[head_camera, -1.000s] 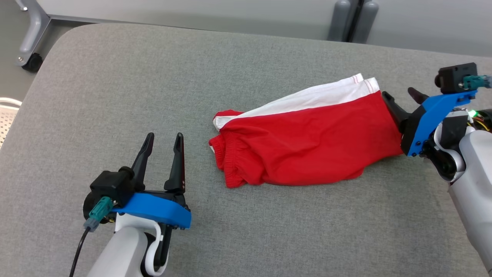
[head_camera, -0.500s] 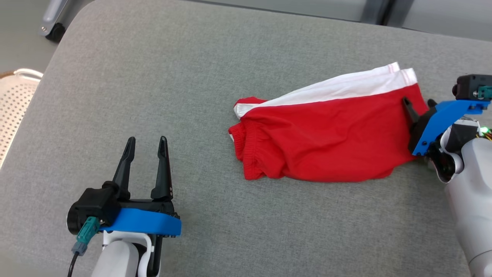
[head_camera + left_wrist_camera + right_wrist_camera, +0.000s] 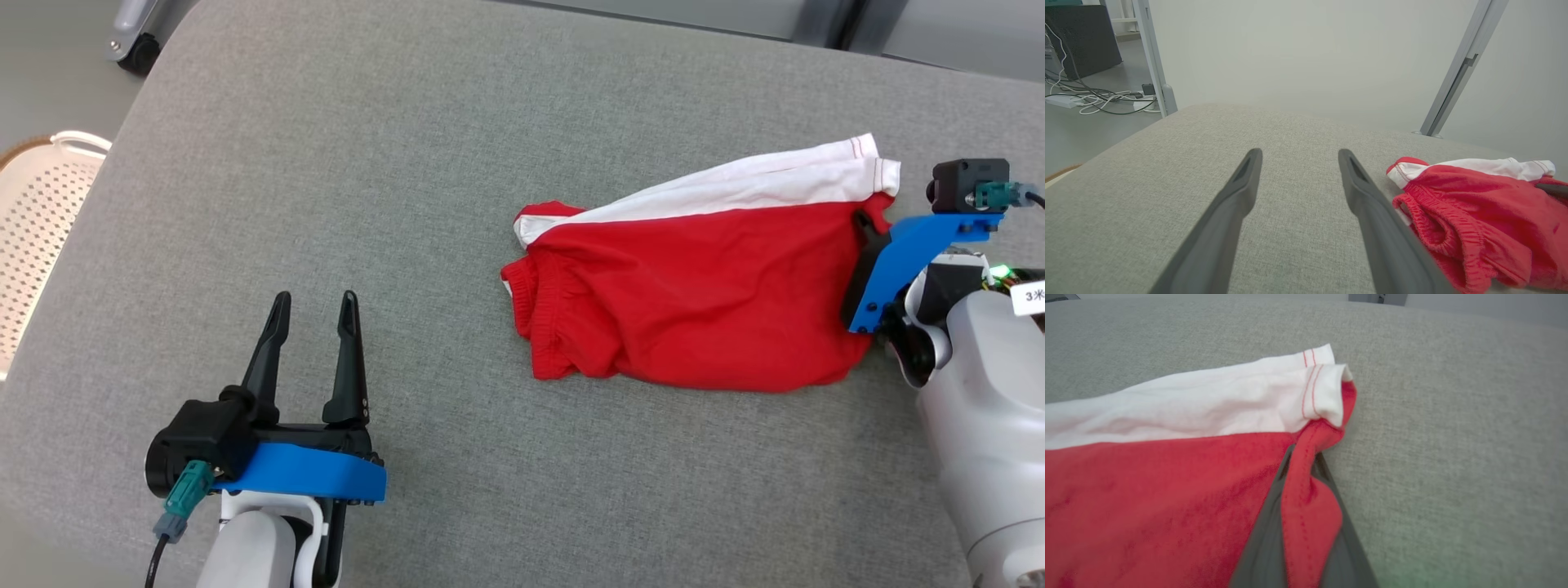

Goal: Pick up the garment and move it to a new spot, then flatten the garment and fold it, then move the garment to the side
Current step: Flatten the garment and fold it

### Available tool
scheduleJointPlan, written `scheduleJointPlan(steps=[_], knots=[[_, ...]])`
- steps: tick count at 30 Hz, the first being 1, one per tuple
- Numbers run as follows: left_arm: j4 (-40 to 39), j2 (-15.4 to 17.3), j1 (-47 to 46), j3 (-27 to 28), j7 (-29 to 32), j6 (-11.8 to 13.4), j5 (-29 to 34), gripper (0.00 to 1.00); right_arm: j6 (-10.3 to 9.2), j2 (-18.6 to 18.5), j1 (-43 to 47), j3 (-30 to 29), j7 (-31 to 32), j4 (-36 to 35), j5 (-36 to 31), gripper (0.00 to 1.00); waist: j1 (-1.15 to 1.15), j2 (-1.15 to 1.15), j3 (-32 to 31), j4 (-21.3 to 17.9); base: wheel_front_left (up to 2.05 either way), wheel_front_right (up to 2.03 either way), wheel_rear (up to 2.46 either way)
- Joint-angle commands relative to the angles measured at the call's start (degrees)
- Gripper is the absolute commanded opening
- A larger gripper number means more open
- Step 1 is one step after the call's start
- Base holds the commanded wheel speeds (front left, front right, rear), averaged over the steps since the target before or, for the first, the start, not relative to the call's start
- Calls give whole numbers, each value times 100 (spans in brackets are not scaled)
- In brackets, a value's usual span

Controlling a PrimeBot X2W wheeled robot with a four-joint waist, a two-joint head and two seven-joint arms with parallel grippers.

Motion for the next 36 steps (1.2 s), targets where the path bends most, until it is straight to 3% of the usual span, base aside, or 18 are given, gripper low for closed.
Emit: scheduleJointPlan(steps=[1,10,15,21,24,28,36], knots=[[1,-13,-20,42,-23,-13,30,100,1,16,225,-21,17,79,-30,0,0,-1,-32,-28,0,0,0],[71,-16,126,119,-23,-66,126,100,0,-103,624,-831,-547,-543,-39,0,0,-1,-376,-389,0,0,0],[82,-17,245,152,-23,-96,166,100,0,-85,1145,-1508,-641,-1318,-552,0,0,-1,-562,-620,0,0,0],[133,-17,311,113,-23,-110,137,100,1,266,1652,-2171,-189,-2630,-1475,0,0,-1,-736,-729,0,0,0],[179,-18,316,69,-23,-121,122,100,1,463,1745,-2002,124,-3145,-1713,0,0,-1,-807,-726,0,0,0],[201,-18,331,33,-24,-120,109,100,1,639,1714,-1313,508,-3493,-1747,0,0,-1,-861,-687,0,0,0],[212,-19,257,-143,-24,-140,22,100,1,736,1461,-162,987,-3103,-1543,0,0,-1,-812,-387,0,0,0]])
